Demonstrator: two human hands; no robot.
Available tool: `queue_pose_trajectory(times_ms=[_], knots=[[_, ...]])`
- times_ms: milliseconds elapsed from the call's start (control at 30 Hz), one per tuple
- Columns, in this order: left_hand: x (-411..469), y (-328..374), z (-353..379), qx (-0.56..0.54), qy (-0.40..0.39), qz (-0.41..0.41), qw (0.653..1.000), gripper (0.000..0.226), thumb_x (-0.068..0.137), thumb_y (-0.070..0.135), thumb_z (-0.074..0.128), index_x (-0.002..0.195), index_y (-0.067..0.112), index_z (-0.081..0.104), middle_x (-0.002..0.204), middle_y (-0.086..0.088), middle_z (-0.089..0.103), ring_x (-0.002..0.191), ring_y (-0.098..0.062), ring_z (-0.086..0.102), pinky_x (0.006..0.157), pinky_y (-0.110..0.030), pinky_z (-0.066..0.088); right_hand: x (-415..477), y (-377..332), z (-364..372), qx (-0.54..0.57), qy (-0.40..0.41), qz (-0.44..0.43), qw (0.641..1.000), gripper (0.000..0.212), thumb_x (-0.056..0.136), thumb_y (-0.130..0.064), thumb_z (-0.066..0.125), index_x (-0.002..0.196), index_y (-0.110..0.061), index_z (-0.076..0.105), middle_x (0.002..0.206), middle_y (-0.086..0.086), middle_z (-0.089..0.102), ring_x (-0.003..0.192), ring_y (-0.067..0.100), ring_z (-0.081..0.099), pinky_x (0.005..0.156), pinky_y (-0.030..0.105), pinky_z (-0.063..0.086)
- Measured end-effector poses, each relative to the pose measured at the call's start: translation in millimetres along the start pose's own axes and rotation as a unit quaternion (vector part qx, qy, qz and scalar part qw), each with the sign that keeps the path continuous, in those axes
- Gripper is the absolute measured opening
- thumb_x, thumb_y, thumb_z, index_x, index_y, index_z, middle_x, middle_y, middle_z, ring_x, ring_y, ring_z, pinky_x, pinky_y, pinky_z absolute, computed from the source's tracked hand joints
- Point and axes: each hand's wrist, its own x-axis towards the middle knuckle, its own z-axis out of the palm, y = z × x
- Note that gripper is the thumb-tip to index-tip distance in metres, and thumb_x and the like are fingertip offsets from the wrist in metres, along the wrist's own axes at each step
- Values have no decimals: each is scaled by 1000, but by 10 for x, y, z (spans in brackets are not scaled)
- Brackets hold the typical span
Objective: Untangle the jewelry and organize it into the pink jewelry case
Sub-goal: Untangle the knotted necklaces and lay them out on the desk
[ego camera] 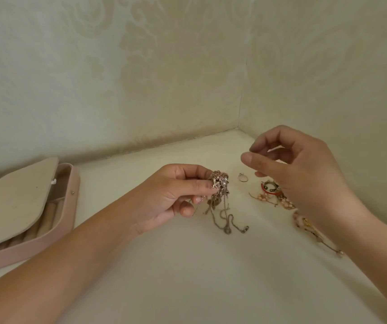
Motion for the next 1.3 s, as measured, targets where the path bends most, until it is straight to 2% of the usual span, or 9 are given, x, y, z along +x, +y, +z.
queue_pose_trajectory(times_ms=[233, 333, 467, 667, 867, 967, 1067, 1167, 1300], knots=[[9, -11, -3, 16, -1, 4, 1000, 13, 69, 1, 73, 71, 10, 65, 52, 6, 53, 45, -2, 47, 36, -12, 37, -120, -28, 79, -13, -123, -56, 991, 5, 72, -21, 79, 73, -25, 77, 66, -12, 71, 59, 0, 63, 56, 12, 48], [26, -28, -12, 0, 5, 13, 1000, 7, 65, 6, 66, 72, 7, 68, 58, 2, 59, 49, -5, 55, 42, -15, 46, -125, -9, 67, -31, -120, -63, 990, 9, 72, -20, 80, 78, -27, 77, 72, -12, 73, 71, 4, 70, 69, 19, 55], [44, -38, -21, -11, 21, 24, 999, 9, 64, 7, 66, 68, 9, 74, 64, -2, 65, 51, -7, 59, 45, -16, 49, -117, 24, 78, -59, -101, -84, 990, 13, 75, -14, 78, 81, -25, 76, 74, -15, 73, 69, -2, 68, 64, 8, 49], [55, -61, -48, 10, 4, 44, 999, 13, 73, 11, 71, 63, 18, 74, 62, 3, 61, 52, -4, 54, 46, -14, 46, -130, 19, 86, -95, -81, -113, 986, 6, 75, -17, 77, 73, -23, 76, 66, -15, 70, 63, -2, 66, 58, 6, 46], [77, -54, -112, -33, 16, 67, 997, 9, 67, 26, 72, 64, 19, 67, 75, -1, 53, 59, -6, 50, 41, -16, 38, 5, 54, 10, 12, -74, 10, 997, 6, 77, -13, 76, 73, -16, 74, 69, -3, 73, 63, 3, 65, 56, 13, 46], [78, -47, -127, -97, 37, 54, 993, 7, 70, 18, 65, 63, 17, 66, 64, 0, 53, 49, -7, 47, 37, -16, 33, 56, 59, -34, 54, -76, 50, 994, 3, 79, -13, 74, 76, -13, 74, 73, 5, 74, 71, 12, 68, 69, 23, 54], [81, -56, -129, -121, 19, 54, 991, 12, 62, 19, 76, 64, 14, 65, 60, 1, 51, 43, -6, 42, 34, -14, 31, 66, 58, -37, 90, -78, 65, 991, 4, 81, -9, 70, 79, -8, 73, 75, 8, 74, 72, 13, 69, 70, 18, 55], [82, -58, -149, -43, 1, 81, 996, 36, 54, 36, 88, 59, 17, 58, 60, 5, 43, 47, -5, 37, 39, -14, 30, 64, 54, -44, 134, -104, 89, 981, 5, 80, -9, 67, 80, -7, 72, 79, 5, 74, 78, 13, 69, 72, 18, 55], [89, -48, -132, 26, 29, 94, 995, 29, 58, 29, 76, 57, 13, 52, 61, 6, 53, 54, -5, 46, 47, -14, 36, 53, 48, -41, 267, -185, 146, 935, 12, 73, -18, 60, 69, -14, 70, 82, 5, 70, 87, 16, 65, 88, 28, 55]])
